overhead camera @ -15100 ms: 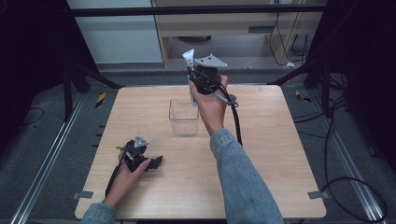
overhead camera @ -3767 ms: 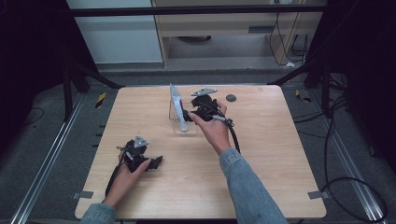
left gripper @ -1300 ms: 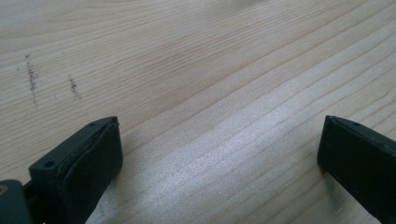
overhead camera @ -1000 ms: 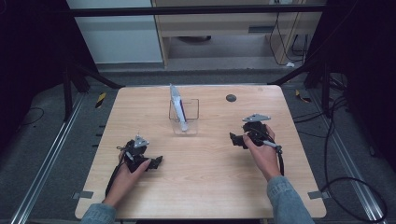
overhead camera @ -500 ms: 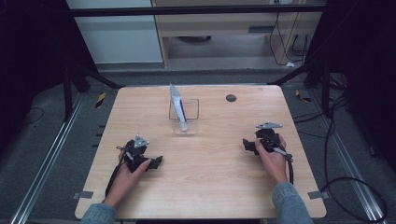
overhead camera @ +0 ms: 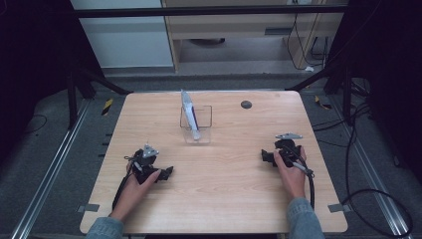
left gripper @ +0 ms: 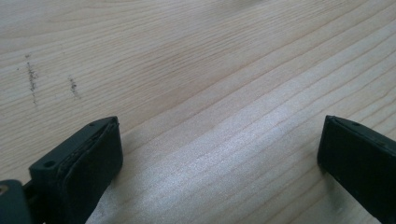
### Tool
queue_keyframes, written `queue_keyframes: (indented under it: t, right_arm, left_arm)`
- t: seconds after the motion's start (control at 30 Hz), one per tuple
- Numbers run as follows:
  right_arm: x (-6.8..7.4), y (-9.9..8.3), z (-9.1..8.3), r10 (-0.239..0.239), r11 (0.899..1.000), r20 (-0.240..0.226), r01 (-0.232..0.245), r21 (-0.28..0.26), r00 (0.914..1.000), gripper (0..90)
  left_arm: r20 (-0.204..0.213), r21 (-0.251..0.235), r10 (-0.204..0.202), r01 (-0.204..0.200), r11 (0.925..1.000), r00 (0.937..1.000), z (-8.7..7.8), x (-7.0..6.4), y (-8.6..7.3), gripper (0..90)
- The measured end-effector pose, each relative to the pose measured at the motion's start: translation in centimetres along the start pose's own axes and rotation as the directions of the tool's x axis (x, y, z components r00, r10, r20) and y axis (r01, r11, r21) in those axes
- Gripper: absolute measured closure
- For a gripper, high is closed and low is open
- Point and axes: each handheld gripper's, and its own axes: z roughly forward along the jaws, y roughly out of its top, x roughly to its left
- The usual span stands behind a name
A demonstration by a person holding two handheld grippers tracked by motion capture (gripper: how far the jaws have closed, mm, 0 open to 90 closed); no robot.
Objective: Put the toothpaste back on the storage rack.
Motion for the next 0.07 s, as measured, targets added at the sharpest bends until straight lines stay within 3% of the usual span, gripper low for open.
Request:
queue_keyframes:
  t: [0.07]
  right_arm:
    - [0.2, -0.04, 0.0, 0.029, 1.0, 0.033, -0.029, 0.003, 0.999, 0.2]
  left_arm:
    - [0.0, 0.0, 0.001, -0.001, 1.0, 1.0, -0.01, 0.0, -0.01, 0.0]
